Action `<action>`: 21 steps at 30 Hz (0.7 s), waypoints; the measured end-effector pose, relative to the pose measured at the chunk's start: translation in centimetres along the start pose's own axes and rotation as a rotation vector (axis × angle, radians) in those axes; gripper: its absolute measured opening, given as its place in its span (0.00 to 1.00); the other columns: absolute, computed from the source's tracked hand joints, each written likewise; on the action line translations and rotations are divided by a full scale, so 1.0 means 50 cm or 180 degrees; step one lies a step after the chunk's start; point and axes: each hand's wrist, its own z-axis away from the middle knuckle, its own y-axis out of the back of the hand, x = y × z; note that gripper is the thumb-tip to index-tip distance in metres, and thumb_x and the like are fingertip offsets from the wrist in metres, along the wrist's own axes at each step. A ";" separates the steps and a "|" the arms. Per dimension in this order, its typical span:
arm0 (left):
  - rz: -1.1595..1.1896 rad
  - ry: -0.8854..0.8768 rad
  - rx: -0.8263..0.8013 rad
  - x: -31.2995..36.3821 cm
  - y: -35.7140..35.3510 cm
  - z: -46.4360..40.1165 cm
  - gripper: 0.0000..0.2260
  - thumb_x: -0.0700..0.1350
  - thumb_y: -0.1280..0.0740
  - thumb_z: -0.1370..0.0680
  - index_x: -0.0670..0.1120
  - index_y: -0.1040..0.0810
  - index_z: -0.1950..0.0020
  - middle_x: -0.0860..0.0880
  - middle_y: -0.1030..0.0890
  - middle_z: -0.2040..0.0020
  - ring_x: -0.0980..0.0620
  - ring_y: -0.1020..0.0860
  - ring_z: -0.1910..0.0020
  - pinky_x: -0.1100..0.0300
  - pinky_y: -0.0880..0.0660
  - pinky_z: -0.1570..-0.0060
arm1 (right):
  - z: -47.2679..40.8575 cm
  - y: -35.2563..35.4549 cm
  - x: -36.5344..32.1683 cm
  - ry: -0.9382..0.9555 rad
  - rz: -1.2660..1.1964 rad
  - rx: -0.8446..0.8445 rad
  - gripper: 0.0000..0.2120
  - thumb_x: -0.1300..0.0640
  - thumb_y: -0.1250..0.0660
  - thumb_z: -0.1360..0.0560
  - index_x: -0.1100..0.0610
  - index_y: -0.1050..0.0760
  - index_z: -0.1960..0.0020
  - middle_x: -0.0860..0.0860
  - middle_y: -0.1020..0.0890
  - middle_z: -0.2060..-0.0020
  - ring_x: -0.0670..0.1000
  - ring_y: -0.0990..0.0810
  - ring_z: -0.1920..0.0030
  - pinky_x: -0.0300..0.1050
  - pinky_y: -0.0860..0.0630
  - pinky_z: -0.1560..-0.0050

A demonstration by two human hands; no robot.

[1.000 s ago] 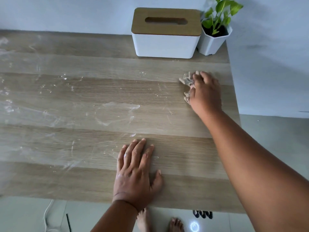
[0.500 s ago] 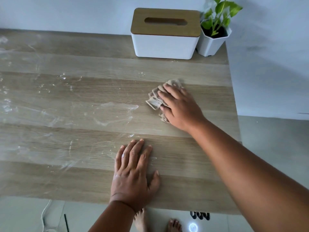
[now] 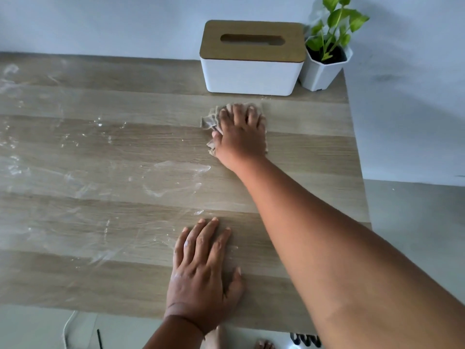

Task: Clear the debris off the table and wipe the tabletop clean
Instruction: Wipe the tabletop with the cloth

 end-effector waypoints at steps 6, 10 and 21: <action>-0.0019 -0.0009 0.0016 0.001 -0.001 -0.001 0.33 0.57 0.31 0.29 0.44 0.24 0.27 0.42 0.29 0.23 0.40 0.33 0.22 0.36 0.38 0.24 | 0.119 -0.001 0.076 0.1156 -0.0040 -0.0151 0.29 0.42 0.43 0.17 0.50 0.37 0.19 0.53 0.42 0.17 0.64 0.47 0.17 0.65 0.50 0.19; -0.0016 0.0011 -0.0010 0.002 0.001 0.000 0.33 0.58 0.31 0.29 0.44 0.24 0.27 0.43 0.29 0.24 0.40 0.32 0.22 0.36 0.38 0.24 | 0.172 0.010 0.189 0.0833 -0.0056 0.0017 0.32 0.39 0.49 0.19 0.51 0.35 0.19 0.53 0.40 0.17 0.62 0.46 0.17 0.65 0.47 0.19; -0.0033 0.0116 -0.0099 0.006 0.004 -0.002 0.33 0.59 0.33 0.28 0.45 0.25 0.26 0.44 0.29 0.23 0.41 0.34 0.21 0.38 0.41 0.22 | 0.141 0.005 0.097 -0.0025 0.0006 0.0074 0.29 0.42 0.46 0.17 0.51 0.41 0.18 0.56 0.46 0.16 0.66 0.51 0.17 0.66 0.52 0.19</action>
